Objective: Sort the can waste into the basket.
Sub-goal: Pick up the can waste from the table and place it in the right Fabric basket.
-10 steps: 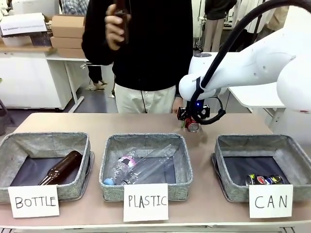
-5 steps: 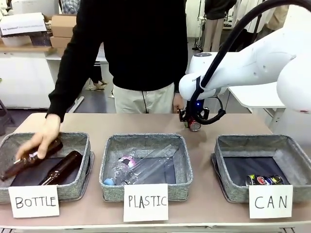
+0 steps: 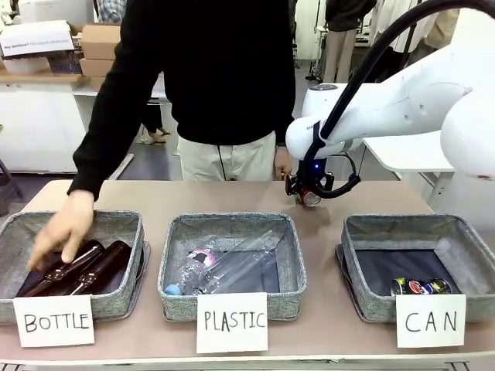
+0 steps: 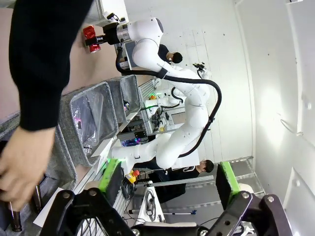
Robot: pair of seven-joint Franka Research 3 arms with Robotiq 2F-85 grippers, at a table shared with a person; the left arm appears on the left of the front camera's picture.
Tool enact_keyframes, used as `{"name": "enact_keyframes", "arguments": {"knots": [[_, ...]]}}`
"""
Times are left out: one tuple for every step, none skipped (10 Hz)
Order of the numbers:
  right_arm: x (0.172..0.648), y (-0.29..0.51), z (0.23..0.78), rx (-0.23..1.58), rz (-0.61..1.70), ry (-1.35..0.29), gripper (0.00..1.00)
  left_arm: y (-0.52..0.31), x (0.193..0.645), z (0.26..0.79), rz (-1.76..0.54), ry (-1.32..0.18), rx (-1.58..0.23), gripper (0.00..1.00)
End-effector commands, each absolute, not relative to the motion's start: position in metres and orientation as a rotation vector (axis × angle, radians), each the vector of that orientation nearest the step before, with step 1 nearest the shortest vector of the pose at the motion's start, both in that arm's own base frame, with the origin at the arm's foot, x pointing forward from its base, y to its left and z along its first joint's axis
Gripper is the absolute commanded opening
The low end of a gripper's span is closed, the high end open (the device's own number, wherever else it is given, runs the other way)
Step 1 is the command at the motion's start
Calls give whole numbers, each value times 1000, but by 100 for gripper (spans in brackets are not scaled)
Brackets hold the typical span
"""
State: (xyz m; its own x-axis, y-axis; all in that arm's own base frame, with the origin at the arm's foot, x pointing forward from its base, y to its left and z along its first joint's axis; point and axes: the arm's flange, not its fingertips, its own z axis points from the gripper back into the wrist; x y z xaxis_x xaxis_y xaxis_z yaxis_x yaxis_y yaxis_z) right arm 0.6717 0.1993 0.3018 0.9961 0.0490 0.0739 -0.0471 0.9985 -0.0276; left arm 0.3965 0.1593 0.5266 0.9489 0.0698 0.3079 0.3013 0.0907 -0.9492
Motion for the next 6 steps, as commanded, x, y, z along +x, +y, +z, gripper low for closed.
{"name": "enact_keyframes", "arguments": {"knots": [[675,195,307,-9,35,-60,43,158,393,528,-184,-305,-1475,100],[674,191,312,0,35,-68,43,158,393,528,-184,-305,-1475,100],[666,183,329,-7,52,-72,43,158,393,528,-184,-305,-1475,100],[647,163,363,34,139,-77,43,158,393,528,-184,-305,-1475,100],[606,130,414,61,283,-49,43,158,393,528,-184,-305,-1475,100],[557,98,452,44,373,-49,43,158,393,528,-184,-305,-1475,100]]}}
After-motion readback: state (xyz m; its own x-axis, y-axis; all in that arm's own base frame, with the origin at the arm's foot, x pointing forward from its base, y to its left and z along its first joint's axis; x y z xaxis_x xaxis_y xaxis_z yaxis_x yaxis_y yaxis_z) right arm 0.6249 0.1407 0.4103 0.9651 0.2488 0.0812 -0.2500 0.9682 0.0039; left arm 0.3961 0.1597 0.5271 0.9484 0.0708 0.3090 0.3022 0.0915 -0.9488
